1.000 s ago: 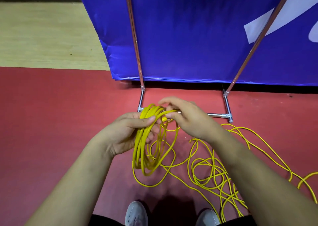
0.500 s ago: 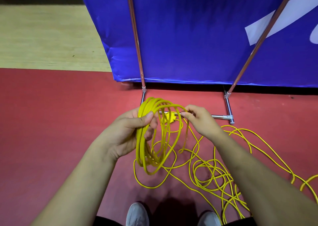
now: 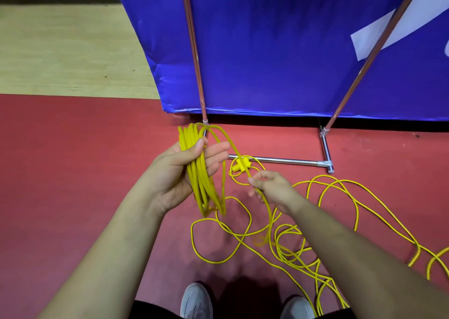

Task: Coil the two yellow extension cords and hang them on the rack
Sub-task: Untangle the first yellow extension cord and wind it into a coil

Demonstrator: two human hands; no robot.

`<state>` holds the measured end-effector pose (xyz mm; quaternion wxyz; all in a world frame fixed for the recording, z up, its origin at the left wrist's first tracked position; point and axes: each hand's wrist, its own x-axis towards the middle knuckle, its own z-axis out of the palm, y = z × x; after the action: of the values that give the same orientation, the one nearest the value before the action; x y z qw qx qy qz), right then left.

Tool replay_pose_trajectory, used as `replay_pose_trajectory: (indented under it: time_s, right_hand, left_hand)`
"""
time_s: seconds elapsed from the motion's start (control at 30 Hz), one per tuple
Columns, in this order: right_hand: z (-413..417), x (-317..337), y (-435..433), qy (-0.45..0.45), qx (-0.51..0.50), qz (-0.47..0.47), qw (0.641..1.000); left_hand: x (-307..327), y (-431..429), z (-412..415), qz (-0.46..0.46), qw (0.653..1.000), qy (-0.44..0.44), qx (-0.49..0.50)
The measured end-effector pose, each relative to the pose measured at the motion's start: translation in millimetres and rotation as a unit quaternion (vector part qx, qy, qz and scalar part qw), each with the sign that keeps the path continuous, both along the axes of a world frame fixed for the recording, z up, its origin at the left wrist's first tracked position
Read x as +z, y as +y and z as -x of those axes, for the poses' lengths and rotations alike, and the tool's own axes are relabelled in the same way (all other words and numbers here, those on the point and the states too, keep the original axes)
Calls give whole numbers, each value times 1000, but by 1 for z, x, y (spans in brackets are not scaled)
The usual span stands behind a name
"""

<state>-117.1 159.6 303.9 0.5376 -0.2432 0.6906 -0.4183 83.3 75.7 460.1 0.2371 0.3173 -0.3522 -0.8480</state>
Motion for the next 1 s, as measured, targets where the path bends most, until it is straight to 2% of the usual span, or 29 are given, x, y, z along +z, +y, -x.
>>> replay_pose_trajectory:
  time_s: [0.07, 0.17, 0.27, 0.33, 0.47, 0.57, 0.63, 0.73, 0.9, 1.0]
  right_hand:
    - [-5, 17, -5, 76, 58, 2, 995]
    - [-7, 54, -3, 143, 226, 8, 963]
    - [-12, 101, 6, 109, 380, 17, 919]
    - [-14, 126, 8, 63, 413, 48, 907]
    - [-4, 136, 5, 35, 324, 152, 933]
    - [10, 124, 3, -3, 237, 183, 954]
    - [20, 112, 4, 34, 202, 178, 962]
    - [37, 87, 10, 136, 164, 161, 964]
    - [43, 72, 14, 119, 70, 181, 974]
    - [34, 85, 7, 133, 79, 211, 965]
  left_hand:
    - [-2, -4, -1, 28, 999, -25, 16]
    - [-5, -9, -2, 80, 995, -67, 7]
    - [-15, -5, -1, 87, 990, -107, -38]
    - [-20, 3, 1, 108, 982, -123, -93]
    - [-12, 11, 2, 157, 961, -137, -180]
    - [-10, 6, 1, 152, 963, -132, -179]
    - [-11, 4, 0, 111, 974, -115, -158]
    - [-11, 3, 0, 68, 985, -97, -127]
    - [-13, 6, -2, 54, 975, -142, -164]
    - [-13, 8, 0, 20, 979, -119, -165]
